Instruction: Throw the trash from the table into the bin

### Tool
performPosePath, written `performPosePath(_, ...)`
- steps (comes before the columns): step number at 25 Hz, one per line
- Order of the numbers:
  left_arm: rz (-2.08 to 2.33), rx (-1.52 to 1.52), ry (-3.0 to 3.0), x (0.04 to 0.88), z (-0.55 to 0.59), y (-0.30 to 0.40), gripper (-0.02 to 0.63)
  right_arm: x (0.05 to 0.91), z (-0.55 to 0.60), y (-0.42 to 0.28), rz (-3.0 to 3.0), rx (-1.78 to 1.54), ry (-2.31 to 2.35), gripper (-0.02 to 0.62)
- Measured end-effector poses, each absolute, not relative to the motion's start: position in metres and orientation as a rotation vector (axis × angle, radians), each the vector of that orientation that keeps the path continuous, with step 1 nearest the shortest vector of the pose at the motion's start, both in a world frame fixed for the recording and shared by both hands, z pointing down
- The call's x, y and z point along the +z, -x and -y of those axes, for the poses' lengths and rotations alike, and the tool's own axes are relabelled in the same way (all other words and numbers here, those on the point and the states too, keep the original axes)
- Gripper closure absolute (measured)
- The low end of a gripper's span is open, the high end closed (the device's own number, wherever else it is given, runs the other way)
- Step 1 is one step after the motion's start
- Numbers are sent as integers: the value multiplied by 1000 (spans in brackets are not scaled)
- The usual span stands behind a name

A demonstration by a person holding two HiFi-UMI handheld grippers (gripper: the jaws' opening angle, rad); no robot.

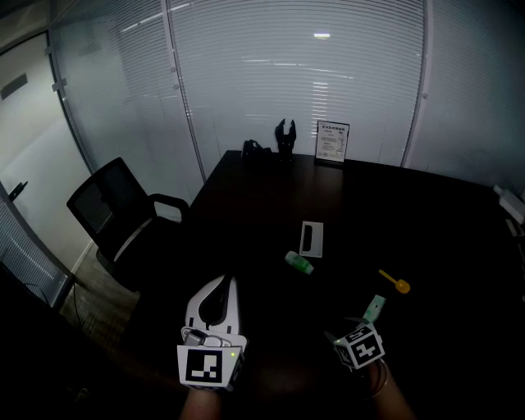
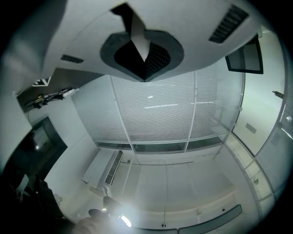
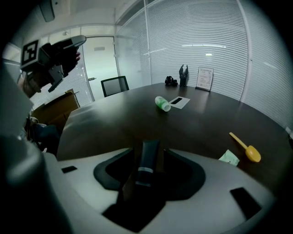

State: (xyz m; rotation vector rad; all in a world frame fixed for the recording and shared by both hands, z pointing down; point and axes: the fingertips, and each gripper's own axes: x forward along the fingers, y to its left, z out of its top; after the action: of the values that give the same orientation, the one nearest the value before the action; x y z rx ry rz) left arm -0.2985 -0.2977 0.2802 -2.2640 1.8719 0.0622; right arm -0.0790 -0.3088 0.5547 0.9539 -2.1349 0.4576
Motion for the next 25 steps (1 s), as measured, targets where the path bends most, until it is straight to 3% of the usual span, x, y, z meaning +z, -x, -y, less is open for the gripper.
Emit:
performPosePath(22,-1896,48,2270,289,299,298,609,587,311,83,1986,534,-840,403)
performPosePath(25,-1890,48,2266,287,299,298,609,585,307,84,1974,535,-837,427)
